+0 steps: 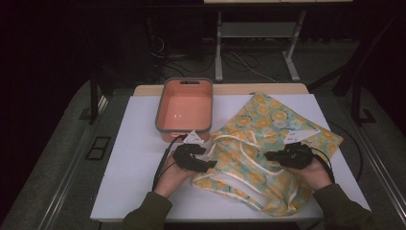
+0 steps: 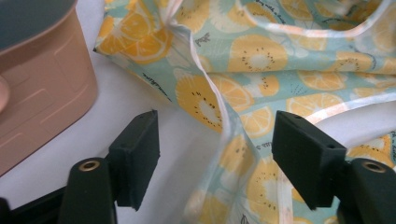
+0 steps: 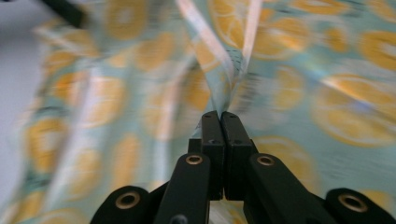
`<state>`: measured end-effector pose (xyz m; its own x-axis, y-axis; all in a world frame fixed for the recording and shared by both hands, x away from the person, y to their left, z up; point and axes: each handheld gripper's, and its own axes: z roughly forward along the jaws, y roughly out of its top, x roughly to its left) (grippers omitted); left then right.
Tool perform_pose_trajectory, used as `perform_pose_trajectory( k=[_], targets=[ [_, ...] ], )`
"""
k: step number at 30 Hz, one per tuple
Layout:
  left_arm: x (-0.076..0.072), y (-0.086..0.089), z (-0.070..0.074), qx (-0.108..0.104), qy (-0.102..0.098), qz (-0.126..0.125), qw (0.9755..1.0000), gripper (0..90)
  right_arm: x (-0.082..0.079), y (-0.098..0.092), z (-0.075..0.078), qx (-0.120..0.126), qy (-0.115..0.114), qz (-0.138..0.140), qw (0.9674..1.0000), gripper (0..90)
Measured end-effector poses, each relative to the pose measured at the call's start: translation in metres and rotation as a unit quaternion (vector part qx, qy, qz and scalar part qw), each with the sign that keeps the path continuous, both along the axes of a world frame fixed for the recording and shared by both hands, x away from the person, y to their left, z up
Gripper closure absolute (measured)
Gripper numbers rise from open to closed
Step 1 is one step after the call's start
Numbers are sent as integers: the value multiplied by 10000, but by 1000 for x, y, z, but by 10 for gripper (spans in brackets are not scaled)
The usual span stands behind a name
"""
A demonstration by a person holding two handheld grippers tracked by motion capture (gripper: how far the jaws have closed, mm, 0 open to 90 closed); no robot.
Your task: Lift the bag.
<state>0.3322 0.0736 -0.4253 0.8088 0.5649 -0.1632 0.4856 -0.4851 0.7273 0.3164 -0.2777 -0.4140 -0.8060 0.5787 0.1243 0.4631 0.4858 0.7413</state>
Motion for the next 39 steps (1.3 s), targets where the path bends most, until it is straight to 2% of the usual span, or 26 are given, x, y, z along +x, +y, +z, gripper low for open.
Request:
perform_pose_trajectory(
  k=[2, 5, 7, 10, 12, 14, 16, 20, 21, 23, 25, 27, 32, 35, 39],
  targets=[
    [2, -2, -3, 48, 47, -29, 10000, 359, -10, 8, -1, -24, 7, 200, 9998, 886],
    [5, -6, -9, 118, 160, -83, 9998, 442, -23, 19, -4, -43, 140, 546, 9984, 885],
    [6, -7, -11, 158, 227, -157, 9995, 533, -31, 25, -6, -72, 189, 733, 9971, 859],
    [6, -5, -12, 179, 329, -263, 9990, 689, -42, 29, -9, -110, 204, 844, 9962, 695],
    [5, -3, -12, 171, 391, -299, 9986, 772, -47, 30, -13, -125, 305, 873, 9956, 589],
    [5, -2, -11, 170, 439, -326, 9984, 852, -52, 32, -17, -263, 338, 882, 9952, 516],
    [5, -1, -10, 131, 441, -295, 9985, 883, -59, 34, -19, -489, 208, 876, 9947, 458],
    [6, 3, -7, 27, 405, -191, 9990, 887, -68, 36, -25, -795, 123, 875, 9929, 375],
    [6, 4, -6, -26, 393, -151, 9991, 888, -69, 35, -26, -857, 123, 860, 9925, 400],
    [7, 6, -5, -152, 389, -112, 9991, 889, -70, 33, -28, -1046, 40, 817, 9911, 543],
    [8, 7, -1, -260, 321, -82, 9991, 891, -69, 29, -27, -1076, -28, 743, 9914, 752],
    [8, 8, 3, -385, 209, -59, 9990, 892, -64, 24, -26, -1054, -33, 625, 9925, 850],
    [9, 10, 20, -871, -122, 10, 9961, 893, -47, 10, -18, -951, -399, 154, 9945, 888],
    [10, 9, 29, -1024, -300, 12, 9943, 893, -36, 3, -12, -846, -557, -114, 9948, 890],
    [12, 11, 41, -1231, -438, 34, 9914, 893, -25, -2, -3, -724, -776, -349, 9937, 891]
  ],
)
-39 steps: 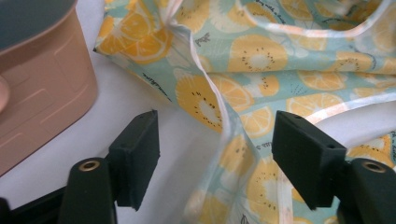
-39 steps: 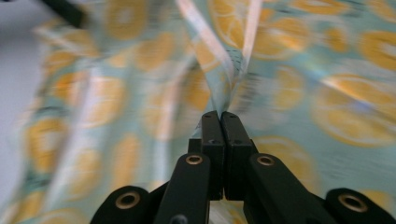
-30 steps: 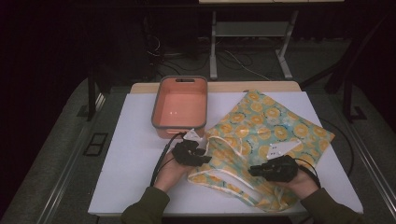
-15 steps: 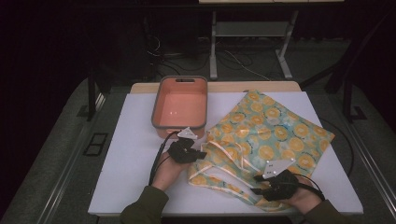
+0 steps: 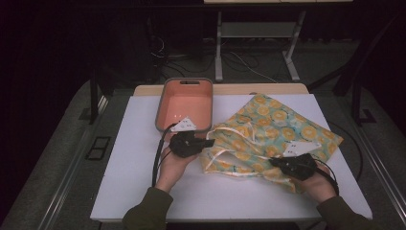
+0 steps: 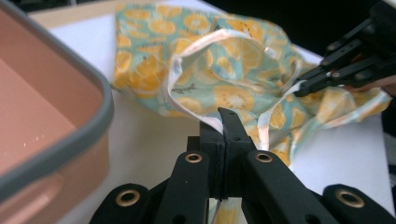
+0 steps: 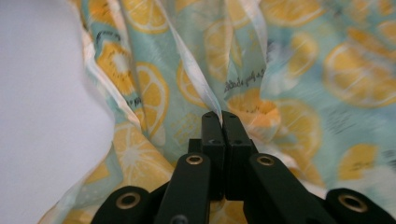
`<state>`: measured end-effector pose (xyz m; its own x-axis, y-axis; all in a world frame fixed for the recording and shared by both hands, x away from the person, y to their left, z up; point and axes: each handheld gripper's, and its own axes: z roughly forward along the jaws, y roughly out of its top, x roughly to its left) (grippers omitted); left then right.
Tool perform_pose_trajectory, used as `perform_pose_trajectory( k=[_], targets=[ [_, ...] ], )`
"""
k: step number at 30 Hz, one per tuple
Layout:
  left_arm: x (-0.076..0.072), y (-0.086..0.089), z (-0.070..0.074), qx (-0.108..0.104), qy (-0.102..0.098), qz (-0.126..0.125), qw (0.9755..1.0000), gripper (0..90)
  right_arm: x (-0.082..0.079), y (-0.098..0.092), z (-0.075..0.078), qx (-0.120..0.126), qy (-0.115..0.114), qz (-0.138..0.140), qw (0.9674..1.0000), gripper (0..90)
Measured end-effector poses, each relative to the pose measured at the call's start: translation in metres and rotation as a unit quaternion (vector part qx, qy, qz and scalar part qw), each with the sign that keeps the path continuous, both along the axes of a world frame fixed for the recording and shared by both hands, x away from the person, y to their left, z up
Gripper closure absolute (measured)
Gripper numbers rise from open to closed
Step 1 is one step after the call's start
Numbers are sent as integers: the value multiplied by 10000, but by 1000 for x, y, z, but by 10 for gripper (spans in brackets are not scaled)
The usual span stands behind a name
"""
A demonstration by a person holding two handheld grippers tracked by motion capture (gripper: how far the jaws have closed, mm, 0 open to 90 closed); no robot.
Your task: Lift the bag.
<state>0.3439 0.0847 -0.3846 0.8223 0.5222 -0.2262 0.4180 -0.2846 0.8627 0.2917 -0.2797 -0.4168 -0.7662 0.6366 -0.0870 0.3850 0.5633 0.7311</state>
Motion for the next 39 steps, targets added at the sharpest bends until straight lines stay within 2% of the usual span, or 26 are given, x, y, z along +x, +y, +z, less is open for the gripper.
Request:
perform_pose_trajectory(
  k=[4, 8, 14, 16, 17, 20, 24, 28, 32, 34, 36, 39],
  targets=[
    [-1, 0, 11, -122, -121, -16, 9999, 893, 9, -6, 14, 219, -298, -192, 9991, 891],
    [-4, -3, 26, -208, -302, -63, 9993, 894, 14, -13, 31, 423, -610, -364, 9966, 891],
    [-5, 0, 57, -498, -651, -8, 9966, 894, 15, -17, 58, 784, -1061, -491, 9900, 892],
    [-5, 1, 65, -597, -705, -6, 9957, 893, 14, -18, 69, 919, -1229, -524, 9868, 892],
    [-4, 1, 66, -564, -707, 5, 9959, 893, 13, -18, 73, 954, -1282, -528, 9857, 892],
    [1, -1, 59, -529, -586, 12, 9969, 892, 19, -18, 75, 950, -1226, -557, 9863, 892],
    [10, -4, 43, -410, -462, 65, 9981, 892, 29, -18, 61, 832, -988, -613, 9897, 892],
    [20, -12, 29, -252, -401, 120, 9988, 891, 40, -21, 47, 766, -748, -709, 9917, 892],
    [29, -21, 19, -183, -337, 174, 9991, 887, 54, -25, 36, 744, -578, -853, 9919, 891],
    [32, -26, 14, -82, -308, 163, 9994, 884, 60, -27, 31, 747, -494, -932, 9916, 891],
    [34, -28, 10, 32, -278, 209, 9994, 850, 66, -29, 26, 749, -388, -982, 9916, 891],
    [33, -25, 8, 87, -336, 277, 9990, 730, 69, -31, 18, 726, -247, -1026, 9918, 889]
  ],
)
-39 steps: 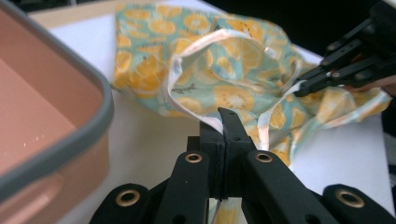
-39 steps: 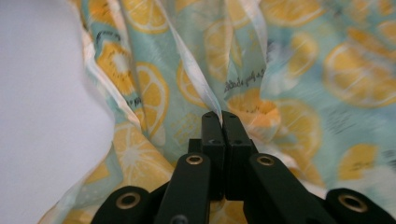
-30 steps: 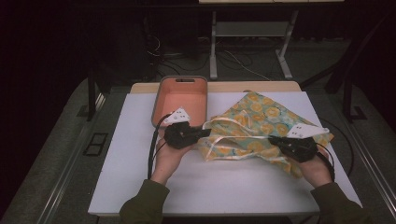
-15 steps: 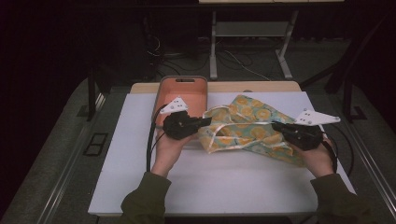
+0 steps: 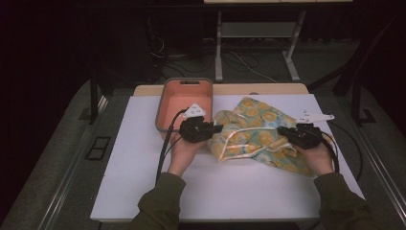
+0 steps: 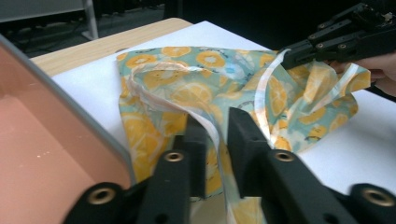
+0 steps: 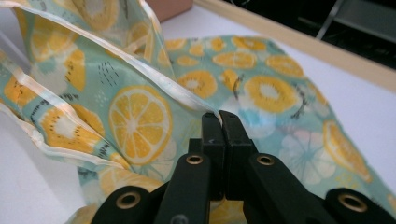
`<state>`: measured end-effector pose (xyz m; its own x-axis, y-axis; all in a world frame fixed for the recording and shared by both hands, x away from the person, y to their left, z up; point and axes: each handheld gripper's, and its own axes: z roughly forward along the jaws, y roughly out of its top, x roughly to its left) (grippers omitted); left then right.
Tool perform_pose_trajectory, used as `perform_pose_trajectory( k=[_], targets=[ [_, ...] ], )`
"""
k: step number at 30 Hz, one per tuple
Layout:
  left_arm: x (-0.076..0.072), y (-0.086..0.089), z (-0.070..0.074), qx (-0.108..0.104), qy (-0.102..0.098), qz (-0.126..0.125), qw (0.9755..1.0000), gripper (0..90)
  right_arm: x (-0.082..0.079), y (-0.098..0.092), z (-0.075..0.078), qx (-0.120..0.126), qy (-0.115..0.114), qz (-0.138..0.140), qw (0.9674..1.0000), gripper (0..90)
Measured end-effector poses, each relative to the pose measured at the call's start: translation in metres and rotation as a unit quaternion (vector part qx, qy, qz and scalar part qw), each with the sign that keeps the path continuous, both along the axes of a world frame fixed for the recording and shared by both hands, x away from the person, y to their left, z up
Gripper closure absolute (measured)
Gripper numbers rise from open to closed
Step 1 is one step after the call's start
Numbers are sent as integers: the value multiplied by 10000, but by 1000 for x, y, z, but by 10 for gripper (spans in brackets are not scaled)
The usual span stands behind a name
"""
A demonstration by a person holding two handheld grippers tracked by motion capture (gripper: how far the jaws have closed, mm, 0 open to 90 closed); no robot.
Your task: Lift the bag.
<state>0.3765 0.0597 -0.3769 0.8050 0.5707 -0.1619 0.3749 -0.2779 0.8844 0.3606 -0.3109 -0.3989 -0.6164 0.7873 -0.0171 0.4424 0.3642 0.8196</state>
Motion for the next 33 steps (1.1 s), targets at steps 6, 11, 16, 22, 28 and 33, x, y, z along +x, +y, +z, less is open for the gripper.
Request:
perform_pose_trajectory(
  k=[6, 11, 16, 22, 28, 33],
  targets=[
    [-14, 13, 0, 95, -63, 5, 9999, 516, -4, -9, 1, 413, 217, 84, 9989, 747],
    [-27, 22, 1, 213, -96, -48, 9997, 341, -11, -12, 6, 744, 347, 222, 9964, 642],
    [-38, 30, 1, 295, -127, -85, 9994, 214, -18, -11, 12, 938, 389, 412, 9940, 485],
    [-47, 37, 0, 302, -105, -78, 9995, 123, -24, -8, 16, 1038, 356, 646, 9919, 379],
    [-54, 48, 0, 302, -51, -124, 9995, 72, -31, -2, 16, 1068, 472, 1033, 9878, 252],
    [-59, 58, -4, 339, 16, -152, 9993, 33, -43, 2, 18, 1148, 442, 1257, 9844, 190]
  ],
)
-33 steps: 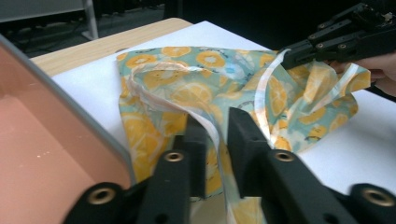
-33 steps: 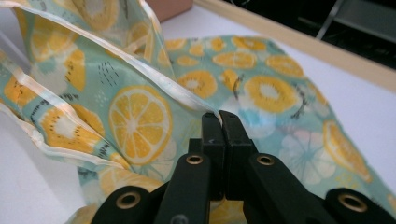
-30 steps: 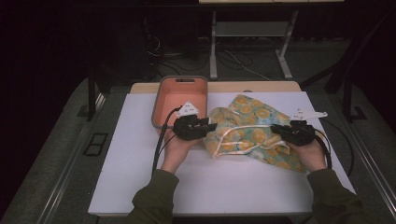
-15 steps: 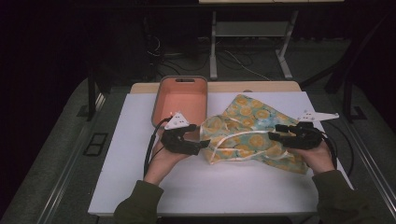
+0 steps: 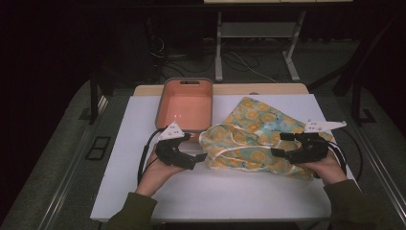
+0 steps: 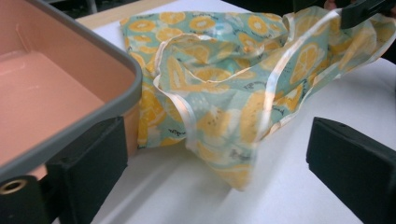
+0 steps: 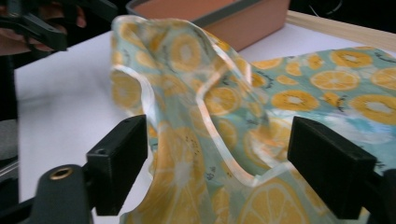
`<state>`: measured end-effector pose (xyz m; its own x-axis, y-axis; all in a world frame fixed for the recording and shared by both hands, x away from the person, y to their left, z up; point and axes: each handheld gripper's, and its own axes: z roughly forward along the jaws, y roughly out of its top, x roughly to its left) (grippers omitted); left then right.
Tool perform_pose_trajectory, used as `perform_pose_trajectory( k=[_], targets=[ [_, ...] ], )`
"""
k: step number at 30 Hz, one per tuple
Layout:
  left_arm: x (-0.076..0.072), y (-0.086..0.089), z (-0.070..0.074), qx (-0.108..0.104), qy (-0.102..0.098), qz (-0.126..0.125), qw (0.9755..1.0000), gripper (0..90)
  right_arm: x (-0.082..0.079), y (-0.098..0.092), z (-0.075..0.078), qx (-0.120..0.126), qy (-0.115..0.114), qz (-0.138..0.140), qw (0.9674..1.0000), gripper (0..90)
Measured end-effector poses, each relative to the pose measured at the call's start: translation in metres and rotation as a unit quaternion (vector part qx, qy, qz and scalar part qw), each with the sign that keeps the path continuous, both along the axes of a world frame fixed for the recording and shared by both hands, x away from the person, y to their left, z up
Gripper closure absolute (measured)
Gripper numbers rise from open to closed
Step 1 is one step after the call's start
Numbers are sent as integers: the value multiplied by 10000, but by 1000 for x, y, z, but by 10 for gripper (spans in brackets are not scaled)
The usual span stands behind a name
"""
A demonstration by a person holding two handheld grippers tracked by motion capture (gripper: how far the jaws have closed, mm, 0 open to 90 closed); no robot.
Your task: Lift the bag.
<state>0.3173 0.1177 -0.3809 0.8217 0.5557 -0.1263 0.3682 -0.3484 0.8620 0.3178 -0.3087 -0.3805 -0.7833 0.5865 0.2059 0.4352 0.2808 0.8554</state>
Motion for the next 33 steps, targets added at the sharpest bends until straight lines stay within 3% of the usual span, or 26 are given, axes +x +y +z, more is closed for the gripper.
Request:
perform_pose_trajectory(
  k=[7, 13, 19, 28, 33],
  targets=[
    [-10, 14, -5, -59, -13, -15, 10000, 22, -18, 0, -1, 143, 13, 227, 9996, 164],
    [-19, 27, -13, -152, -31, -10, 9999, 16, -30, -8, -14, -54, -132, -164, 9998, 164],
    [-27, 36, -21, -130, -45, -33, 9999, 8, -41, -16, -28, -5, -155, -525, 9985, 164],
    [-39, 52, -38, 21, -73, -14, 10000, 0, -51, -21, -40, -132, -263, -657, 9974, 164],
    [-44, 62, -46, -105, 46, 132, 9998, 0, -51, -20, -43, -158, -307, -664, 9972, 164]
  ],
)
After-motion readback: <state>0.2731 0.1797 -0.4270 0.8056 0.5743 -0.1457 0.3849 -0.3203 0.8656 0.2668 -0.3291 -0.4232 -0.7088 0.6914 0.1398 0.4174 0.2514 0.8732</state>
